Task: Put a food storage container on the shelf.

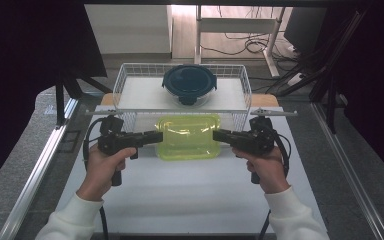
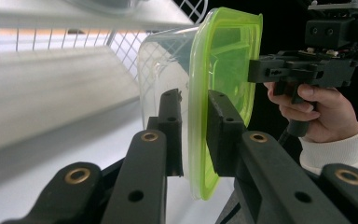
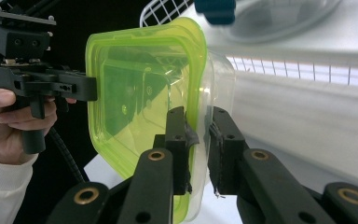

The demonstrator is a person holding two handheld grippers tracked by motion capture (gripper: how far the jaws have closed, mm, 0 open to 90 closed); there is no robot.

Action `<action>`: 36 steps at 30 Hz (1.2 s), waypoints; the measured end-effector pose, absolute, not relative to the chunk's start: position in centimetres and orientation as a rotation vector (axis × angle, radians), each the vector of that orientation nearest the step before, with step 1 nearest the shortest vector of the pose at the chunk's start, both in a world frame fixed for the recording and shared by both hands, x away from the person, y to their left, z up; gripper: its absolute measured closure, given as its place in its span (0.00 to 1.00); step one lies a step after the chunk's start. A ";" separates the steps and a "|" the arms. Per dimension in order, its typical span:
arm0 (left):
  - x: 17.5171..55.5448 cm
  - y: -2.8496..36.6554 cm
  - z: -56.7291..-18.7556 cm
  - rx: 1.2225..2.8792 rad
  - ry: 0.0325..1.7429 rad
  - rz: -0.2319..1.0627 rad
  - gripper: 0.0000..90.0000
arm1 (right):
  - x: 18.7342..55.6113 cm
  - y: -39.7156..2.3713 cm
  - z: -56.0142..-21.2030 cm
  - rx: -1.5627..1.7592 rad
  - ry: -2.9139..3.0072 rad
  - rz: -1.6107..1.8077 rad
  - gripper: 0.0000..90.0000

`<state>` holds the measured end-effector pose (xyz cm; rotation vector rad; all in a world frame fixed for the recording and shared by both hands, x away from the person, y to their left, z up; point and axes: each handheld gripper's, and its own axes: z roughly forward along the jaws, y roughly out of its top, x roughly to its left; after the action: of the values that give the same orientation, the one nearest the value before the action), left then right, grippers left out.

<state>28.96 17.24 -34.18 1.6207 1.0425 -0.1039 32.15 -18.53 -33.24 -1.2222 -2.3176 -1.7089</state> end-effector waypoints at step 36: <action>36.2 18.2 -26.6 1.632 1.014 -0.104 0.87 | 37.7 -17.8 -25.4 -1.220 -2.312 -1.780 0.87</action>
<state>36.24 18.18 -26.62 1.6322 1.0139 -0.1043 37.72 -17.78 -25.37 -1.2201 -2.3121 -1.7799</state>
